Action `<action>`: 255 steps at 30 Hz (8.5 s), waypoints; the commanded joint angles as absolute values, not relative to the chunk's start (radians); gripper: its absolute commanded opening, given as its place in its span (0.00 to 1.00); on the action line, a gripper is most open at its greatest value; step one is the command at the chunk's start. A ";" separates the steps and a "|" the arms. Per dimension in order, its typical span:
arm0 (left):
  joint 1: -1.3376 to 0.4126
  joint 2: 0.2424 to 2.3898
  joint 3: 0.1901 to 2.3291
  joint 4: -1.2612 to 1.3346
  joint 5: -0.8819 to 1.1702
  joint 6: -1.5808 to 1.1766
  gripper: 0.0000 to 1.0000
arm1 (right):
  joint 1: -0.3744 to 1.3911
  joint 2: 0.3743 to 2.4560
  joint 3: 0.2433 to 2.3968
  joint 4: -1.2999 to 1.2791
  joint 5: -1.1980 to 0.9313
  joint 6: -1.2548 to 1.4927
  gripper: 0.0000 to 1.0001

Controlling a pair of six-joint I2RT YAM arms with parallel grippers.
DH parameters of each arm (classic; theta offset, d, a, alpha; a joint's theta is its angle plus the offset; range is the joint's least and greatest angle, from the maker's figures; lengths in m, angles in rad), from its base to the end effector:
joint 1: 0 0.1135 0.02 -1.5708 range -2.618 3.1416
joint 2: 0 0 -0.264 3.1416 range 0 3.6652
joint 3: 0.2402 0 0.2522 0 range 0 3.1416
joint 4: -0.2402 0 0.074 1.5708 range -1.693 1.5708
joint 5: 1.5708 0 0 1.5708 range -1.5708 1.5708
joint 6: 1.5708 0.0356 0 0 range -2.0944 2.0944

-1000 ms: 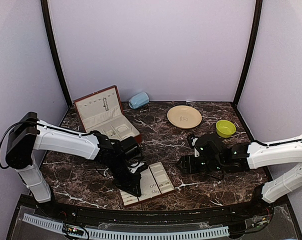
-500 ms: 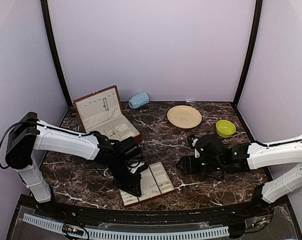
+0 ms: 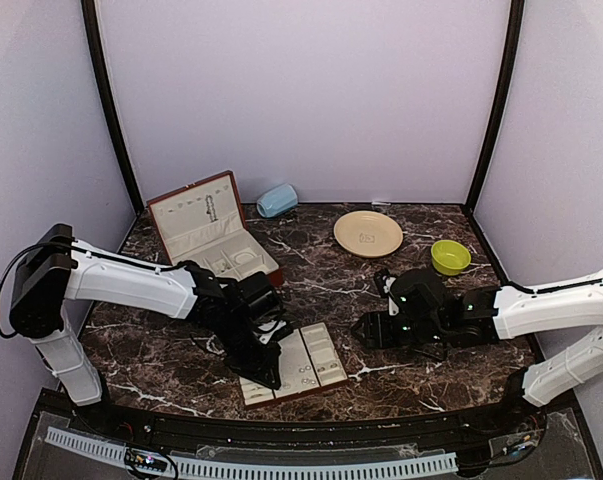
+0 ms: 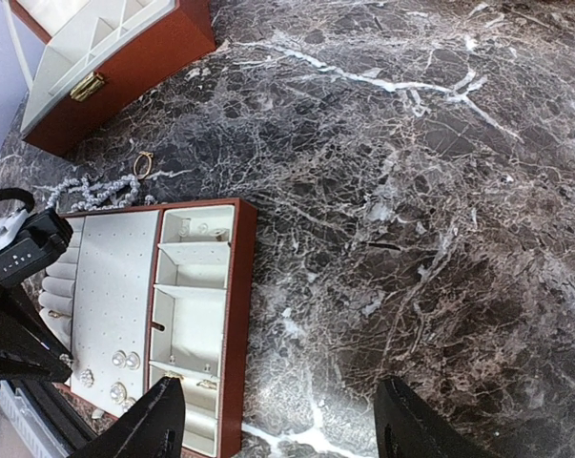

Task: Organize the mixed jewelry
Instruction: Insert the earring into the earring holder, then adjust the earring on the earring holder, then move to the center of the board in the compartment layer.

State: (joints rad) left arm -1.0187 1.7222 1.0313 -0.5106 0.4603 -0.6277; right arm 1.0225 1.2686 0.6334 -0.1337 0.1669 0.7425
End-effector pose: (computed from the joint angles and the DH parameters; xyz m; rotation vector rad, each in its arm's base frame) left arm 0.1570 -0.2851 0.1659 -0.6943 -2.8466 0.8673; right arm 0.1367 0.2125 0.1926 -0.2535 2.4161 0.6659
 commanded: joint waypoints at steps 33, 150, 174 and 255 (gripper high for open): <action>-1.014 1.674 1.035 -0.566 0.419 -0.617 0.39 | 1.019 1.245 0.615 -0.059 0.135 0.726 0.70; -0.531 1.069 0.714 -0.175 0.155 -0.197 0.76 | 1.413 2.055 1.537 -0.676 0.283 0.504 0.40; -0.531 1.079 0.715 -0.174 0.162 -0.198 0.76 | 1.414 2.070 1.526 -0.660 0.222 0.488 0.15; -0.529 1.048 0.701 -0.129 0.029 -0.194 0.79 | 1.103 1.687 1.103 -0.506 0.206 0.747 0.00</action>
State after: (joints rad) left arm -0.5346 1.0771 0.7097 -0.1490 0.0269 -0.2070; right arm 1.1252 1.8126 1.1278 -0.5060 0.2169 0.6861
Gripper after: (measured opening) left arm 0.787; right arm 0.038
